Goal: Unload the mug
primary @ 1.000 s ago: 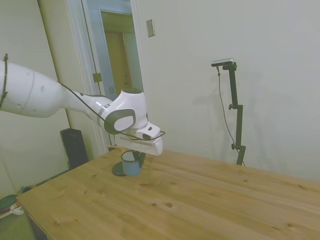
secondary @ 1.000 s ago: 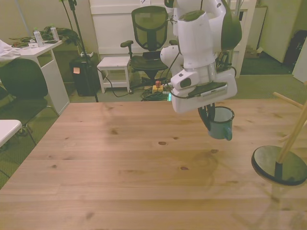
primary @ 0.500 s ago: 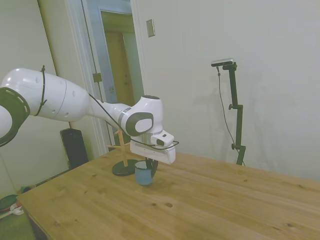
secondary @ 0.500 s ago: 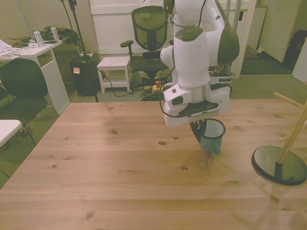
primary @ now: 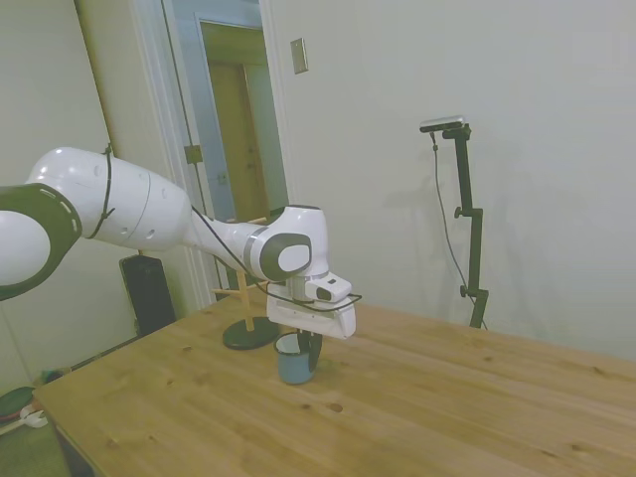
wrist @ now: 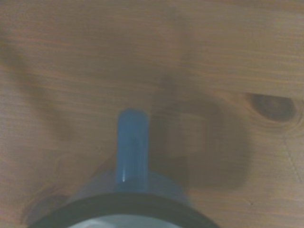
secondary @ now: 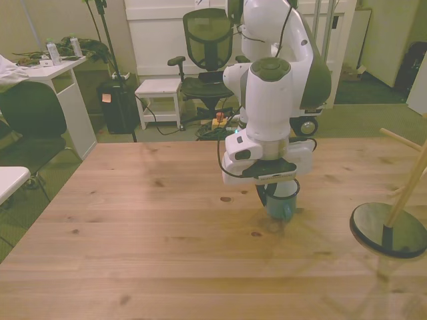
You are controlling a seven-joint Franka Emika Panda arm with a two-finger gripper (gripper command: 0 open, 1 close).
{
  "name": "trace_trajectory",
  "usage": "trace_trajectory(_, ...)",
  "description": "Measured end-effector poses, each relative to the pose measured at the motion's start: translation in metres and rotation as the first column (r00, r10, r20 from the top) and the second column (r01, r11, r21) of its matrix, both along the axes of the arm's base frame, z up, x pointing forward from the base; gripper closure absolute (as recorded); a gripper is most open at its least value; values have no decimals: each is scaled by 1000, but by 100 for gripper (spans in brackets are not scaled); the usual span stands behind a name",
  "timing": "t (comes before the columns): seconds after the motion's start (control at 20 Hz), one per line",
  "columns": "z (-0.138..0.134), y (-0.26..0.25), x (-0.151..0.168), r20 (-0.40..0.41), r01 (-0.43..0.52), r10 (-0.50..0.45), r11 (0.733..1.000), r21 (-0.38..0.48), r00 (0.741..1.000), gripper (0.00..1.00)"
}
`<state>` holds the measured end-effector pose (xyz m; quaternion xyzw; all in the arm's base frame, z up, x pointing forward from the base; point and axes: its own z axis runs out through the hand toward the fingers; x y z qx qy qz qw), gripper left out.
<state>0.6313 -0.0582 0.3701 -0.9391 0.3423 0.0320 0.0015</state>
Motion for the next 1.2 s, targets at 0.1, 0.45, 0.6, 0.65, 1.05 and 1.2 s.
trace_trajectory(0.1, 0, 2, 0, -2, -2, 2, 1000, -13, 1000, 0)
trace_trajectory(0.45, -1, 4, 0, -7, -20, 20, 999, -39, 1000, 0)
trace_trajectory(0.6, -4, 5, -1, -15, -24, 23, 999, -43, 1000, 0)
trace_trajectory(0.65, -4, 5, -1, -15, -25, 24, 999, -44, 1000, 0)
trace_trajectory(1.05, 1, 9, -1, 0, -35, 35, 998, -50, 999, 0)
trace_trajectory(1.2, 3, 10, -3, 2, -37, 37, 998, -49, 999, 0)
